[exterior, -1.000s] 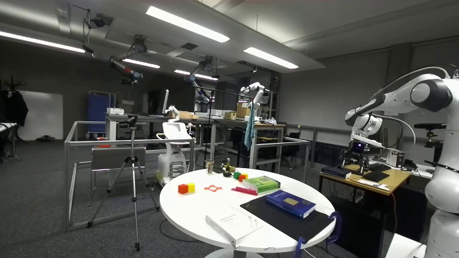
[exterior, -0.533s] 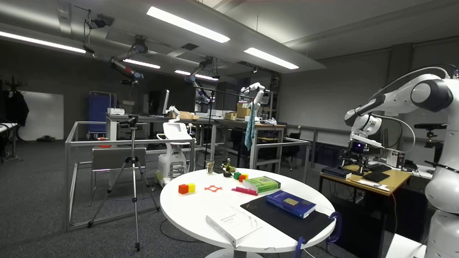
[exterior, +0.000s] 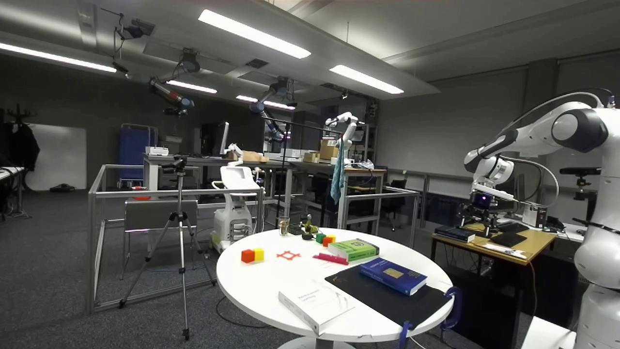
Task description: Open the blue book
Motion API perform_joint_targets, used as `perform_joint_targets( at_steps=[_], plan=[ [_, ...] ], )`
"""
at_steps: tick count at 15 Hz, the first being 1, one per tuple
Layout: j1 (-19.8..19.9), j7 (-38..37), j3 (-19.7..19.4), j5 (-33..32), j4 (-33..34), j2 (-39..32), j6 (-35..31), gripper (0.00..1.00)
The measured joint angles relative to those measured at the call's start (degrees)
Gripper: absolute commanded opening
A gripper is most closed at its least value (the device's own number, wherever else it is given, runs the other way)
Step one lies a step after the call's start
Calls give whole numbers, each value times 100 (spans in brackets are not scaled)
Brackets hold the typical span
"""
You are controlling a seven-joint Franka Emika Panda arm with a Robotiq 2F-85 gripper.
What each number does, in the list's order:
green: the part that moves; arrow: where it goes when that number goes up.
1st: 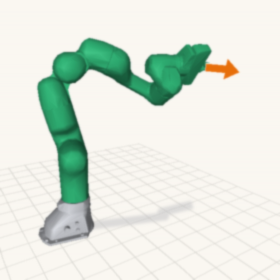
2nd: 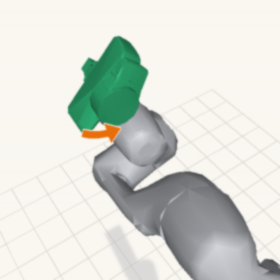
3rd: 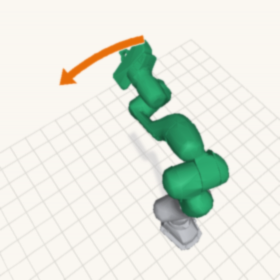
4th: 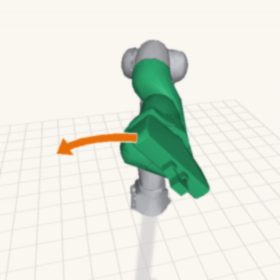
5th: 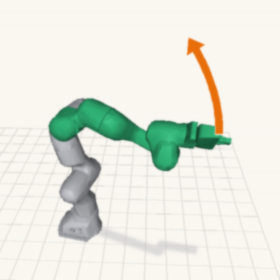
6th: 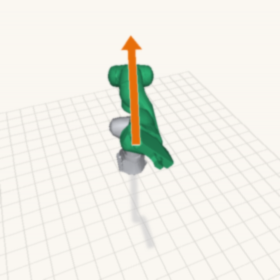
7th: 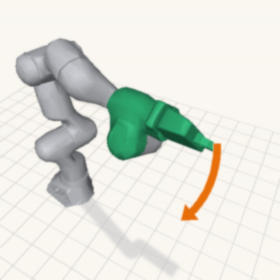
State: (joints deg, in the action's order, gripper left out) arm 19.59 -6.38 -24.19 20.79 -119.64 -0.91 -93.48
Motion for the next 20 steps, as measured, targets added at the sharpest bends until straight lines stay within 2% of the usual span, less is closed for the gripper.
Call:
perform_joint_targets(
  at_steps=[4, 14, 20],
  plan=[
    [0, -69, 22, 114, 288, -358, 0, 100],
    [-2, -535, 407, 134, 1700, -1686, -3, 100],
    [3, -638, 494, 249, 2023, -2057, -212, 100]
  ],
)
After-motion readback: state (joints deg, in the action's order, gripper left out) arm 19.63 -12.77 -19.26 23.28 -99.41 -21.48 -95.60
